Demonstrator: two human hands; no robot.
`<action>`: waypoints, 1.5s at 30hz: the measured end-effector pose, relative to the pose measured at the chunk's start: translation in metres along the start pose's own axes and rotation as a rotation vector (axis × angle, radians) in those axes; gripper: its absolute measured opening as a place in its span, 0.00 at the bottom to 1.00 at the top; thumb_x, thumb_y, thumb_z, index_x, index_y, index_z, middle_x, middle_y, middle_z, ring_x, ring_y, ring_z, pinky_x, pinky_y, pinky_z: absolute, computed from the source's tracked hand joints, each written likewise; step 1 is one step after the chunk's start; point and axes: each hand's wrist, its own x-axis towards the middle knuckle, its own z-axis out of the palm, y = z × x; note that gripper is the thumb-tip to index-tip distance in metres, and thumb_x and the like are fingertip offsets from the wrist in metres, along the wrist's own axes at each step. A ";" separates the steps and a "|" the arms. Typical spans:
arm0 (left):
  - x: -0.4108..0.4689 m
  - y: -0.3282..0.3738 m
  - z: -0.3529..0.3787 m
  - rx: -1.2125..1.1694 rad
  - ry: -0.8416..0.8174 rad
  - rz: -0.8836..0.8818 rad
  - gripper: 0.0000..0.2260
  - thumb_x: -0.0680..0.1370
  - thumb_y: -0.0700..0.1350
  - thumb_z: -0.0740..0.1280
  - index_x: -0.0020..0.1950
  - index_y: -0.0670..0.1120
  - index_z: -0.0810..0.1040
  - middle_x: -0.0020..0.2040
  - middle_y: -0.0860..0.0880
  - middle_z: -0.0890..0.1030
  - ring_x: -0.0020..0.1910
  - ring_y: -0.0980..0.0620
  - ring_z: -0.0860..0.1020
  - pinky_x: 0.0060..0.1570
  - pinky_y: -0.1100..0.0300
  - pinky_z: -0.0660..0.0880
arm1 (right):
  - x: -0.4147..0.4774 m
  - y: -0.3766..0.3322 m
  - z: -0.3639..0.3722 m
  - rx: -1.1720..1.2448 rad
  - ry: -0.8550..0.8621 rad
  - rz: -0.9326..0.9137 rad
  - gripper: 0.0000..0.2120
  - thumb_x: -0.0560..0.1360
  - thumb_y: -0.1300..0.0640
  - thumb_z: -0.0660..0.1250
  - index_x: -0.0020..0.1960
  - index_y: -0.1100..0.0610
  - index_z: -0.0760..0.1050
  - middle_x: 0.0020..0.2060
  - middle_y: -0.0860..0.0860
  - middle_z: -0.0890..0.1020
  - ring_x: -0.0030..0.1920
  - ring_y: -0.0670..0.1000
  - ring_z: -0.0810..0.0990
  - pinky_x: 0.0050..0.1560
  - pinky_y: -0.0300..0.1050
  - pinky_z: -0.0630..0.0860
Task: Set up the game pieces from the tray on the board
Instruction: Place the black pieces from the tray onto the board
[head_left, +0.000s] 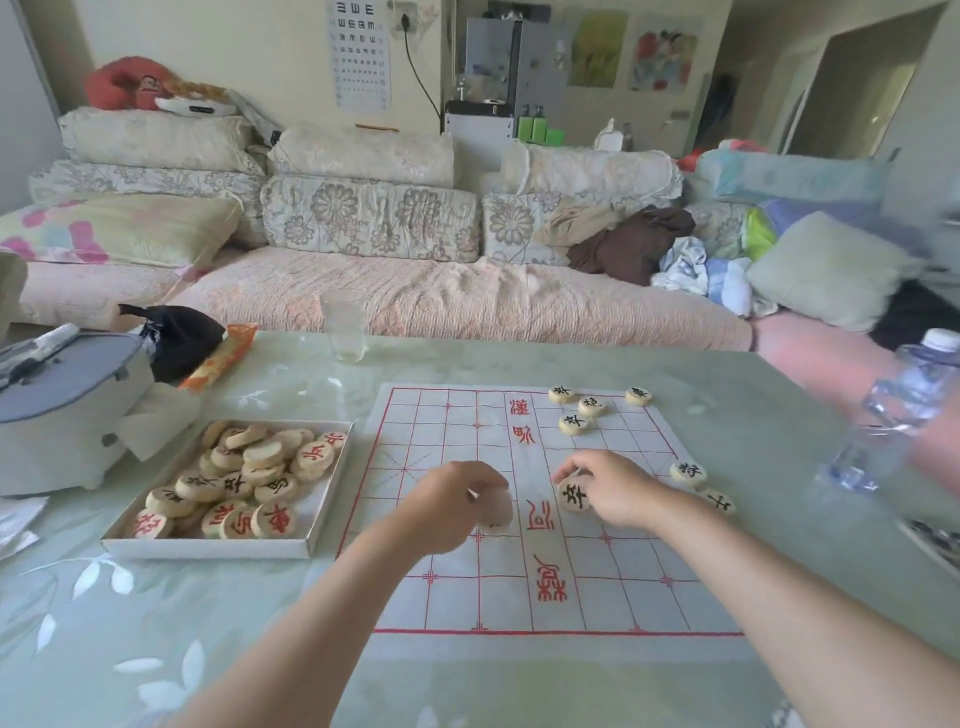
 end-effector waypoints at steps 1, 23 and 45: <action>0.002 0.001 0.003 0.001 -0.004 -0.003 0.13 0.78 0.40 0.62 0.55 0.56 0.79 0.52 0.58 0.80 0.46 0.56 0.78 0.47 0.57 0.79 | 0.001 0.003 0.001 0.006 -0.008 0.005 0.15 0.82 0.59 0.55 0.55 0.45 0.79 0.61 0.48 0.77 0.55 0.54 0.79 0.46 0.46 0.75; 0.028 0.009 0.020 -0.184 0.057 -0.100 0.09 0.77 0.45 0.66 0.55 0.54 0.79 0.49 0.57 0.79 0.43 0.54 0.79 0.37 0.58 0.77 | 0.027 0.041 -0.012 -0.135 0.230 0.031 0.14 0.74 0.42 0.68 0.56 0.45 0.72 0.56 0.42 0.77 0.55 0.48 0.76 0.51 0.46 0.72; -0.009 0.064 0.042 -0.815 -0.041 -0.231 0.12 0.74 0.44 0.73 0.53 0.40 0.78 0.43 0.46 0.86 0.40 0.50 0.83 0.43 0.60 0.80 | -0.067 0.000 -0.013 0.181 0.134 -0.263 0.16 0.66 0.51 0.80 0.49 0.46 0.77 0.32 0.29 0.75 0.29 0.40 0.70 0.32 0.31 0.66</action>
